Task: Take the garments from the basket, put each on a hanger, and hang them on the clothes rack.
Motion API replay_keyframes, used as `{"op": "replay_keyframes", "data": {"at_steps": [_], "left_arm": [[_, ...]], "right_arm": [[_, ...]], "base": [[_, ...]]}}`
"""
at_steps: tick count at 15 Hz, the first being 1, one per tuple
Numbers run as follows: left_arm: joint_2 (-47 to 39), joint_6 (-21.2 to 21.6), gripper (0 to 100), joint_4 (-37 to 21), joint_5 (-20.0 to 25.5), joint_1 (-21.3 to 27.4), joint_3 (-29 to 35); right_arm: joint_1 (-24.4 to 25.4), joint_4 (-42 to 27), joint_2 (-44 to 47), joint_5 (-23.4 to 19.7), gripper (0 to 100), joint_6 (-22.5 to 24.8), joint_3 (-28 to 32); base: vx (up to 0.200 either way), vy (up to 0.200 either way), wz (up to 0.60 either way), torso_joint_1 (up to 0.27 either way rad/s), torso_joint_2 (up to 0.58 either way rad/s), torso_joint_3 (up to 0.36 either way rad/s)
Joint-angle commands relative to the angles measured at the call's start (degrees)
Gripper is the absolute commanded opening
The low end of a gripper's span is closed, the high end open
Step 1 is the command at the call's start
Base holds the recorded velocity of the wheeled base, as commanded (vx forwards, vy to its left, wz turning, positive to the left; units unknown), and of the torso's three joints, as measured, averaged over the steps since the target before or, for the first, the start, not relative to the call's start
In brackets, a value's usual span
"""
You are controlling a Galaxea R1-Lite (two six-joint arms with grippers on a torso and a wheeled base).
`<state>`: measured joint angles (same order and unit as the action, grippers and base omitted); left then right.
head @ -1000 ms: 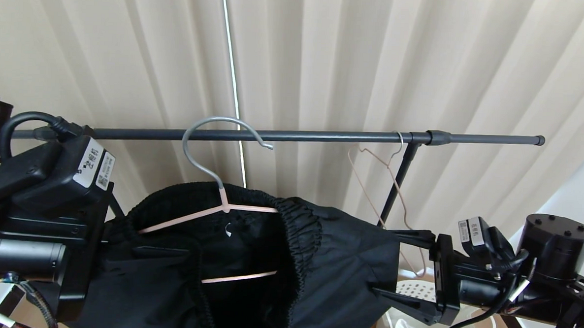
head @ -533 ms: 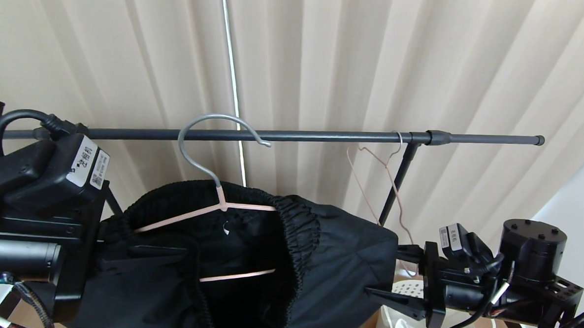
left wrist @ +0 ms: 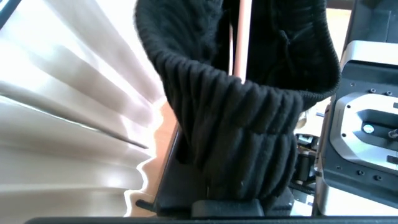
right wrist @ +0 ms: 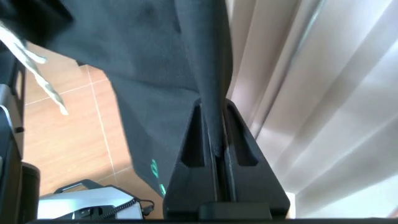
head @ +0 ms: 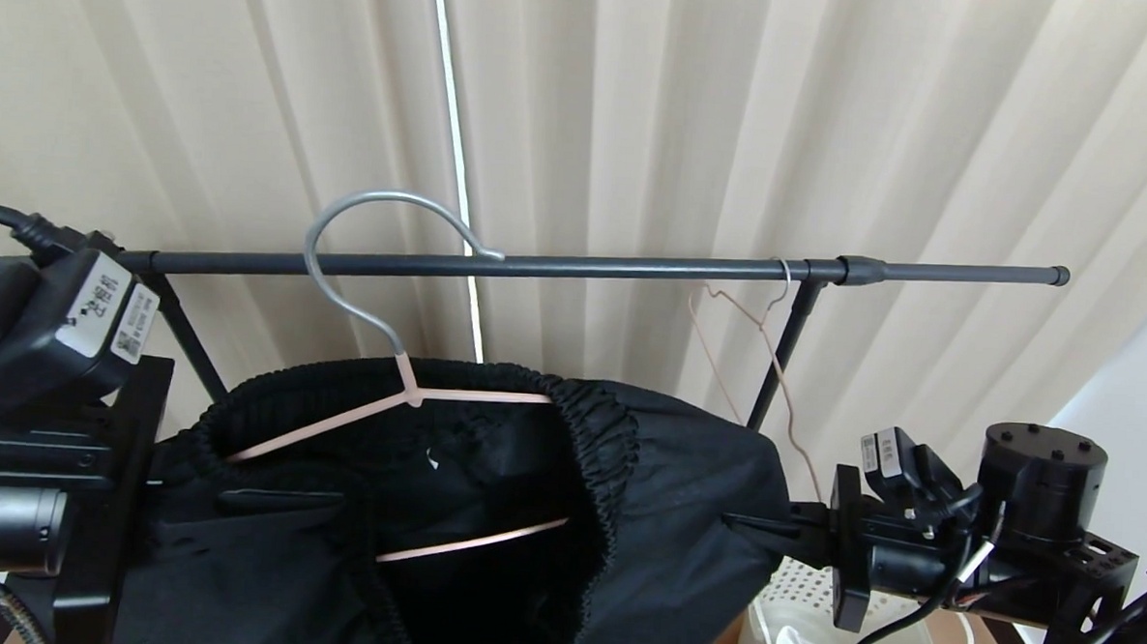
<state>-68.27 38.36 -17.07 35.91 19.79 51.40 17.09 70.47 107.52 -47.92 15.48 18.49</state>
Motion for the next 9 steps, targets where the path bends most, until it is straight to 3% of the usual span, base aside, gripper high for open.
{"op": "replay_keyframes", "data": {"at_steps": [1,9], "left_arm": [[2.35,-0.83,0,0.02,-0.58,-0.01,-0.59],[7.53,-5.84,0,0.02,-0.58,-1.42,-2.62]], "right_arm": [[-0.83,0.1,0.94,0.46,0,-0.28,0.58],[-1.01,-0.25,1.9,2.75,0,-2.21,1.55]], "base": [[0.0,0.0,0.0,0.0,0.0,0.0],[0.0,0.0,0.0,0.0,0.0,0.0]]}}
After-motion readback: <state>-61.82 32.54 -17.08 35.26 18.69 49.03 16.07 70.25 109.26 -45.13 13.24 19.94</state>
